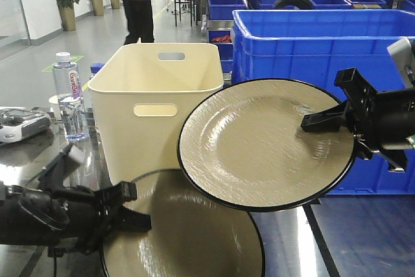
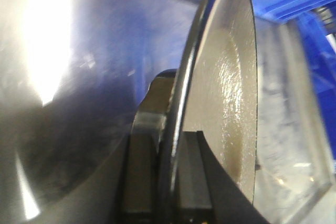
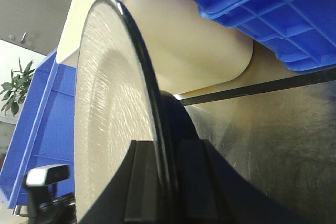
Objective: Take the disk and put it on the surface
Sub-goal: 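Lower the left-held plate flat onto the table and open the left gripper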
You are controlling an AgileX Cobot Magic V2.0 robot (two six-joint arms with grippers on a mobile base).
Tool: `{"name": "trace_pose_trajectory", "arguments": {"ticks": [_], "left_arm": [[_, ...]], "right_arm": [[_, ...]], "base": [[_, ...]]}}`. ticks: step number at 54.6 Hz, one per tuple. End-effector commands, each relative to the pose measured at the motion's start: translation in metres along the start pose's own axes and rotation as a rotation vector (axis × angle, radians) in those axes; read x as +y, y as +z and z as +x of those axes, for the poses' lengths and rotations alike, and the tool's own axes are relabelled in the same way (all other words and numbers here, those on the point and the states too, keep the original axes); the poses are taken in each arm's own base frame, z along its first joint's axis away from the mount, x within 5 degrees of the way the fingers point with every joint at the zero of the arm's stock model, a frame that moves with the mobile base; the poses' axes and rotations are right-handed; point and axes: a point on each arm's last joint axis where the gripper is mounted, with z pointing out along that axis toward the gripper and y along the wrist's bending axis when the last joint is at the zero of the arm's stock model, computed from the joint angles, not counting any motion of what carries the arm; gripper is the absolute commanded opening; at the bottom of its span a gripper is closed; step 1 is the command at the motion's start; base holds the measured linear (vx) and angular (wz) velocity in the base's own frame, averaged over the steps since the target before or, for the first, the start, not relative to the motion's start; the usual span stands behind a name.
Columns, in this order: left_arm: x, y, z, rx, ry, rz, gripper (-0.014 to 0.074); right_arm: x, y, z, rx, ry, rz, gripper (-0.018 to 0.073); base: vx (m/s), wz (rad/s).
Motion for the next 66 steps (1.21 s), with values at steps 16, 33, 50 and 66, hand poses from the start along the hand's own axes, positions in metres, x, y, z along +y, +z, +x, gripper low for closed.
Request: {"name": "trace_pose_trajectory", "arguments": {"ticks": [16, 33, 50, 66], "left_arm": [[0.007, 0.019, -0.009, 0.0, -0.161, 0.02, 0.0046], [0.02, 0.025, -0.005, 0.057, -0.073, -0.071, 0.033], [0.022, 0.021, -0.003, 0.126, 0.061, -0.136, 0.0549], [-0.008, -0.017, -0.02, 0.027, 0.261, -0.198, 0.0551]], "right_arm": [[0.027, -0.019, -0.009, -0.109, 0.024, -0.113, -0.0005], [0.027, -0.019, -0.009, -0.106, 0.024, -0.114, -0.0005], [0.027, -0.019, -0.008, -0.104, 0.024, -0.114, -0.0005], [0.027, -0.018, -0.008, -0.101, 0.022, -0.112, -0.0005]], "base": [[0.0, 0.0], [0.0, 0.0], [0.0, 0.0], [0.0, 0.0]]}}
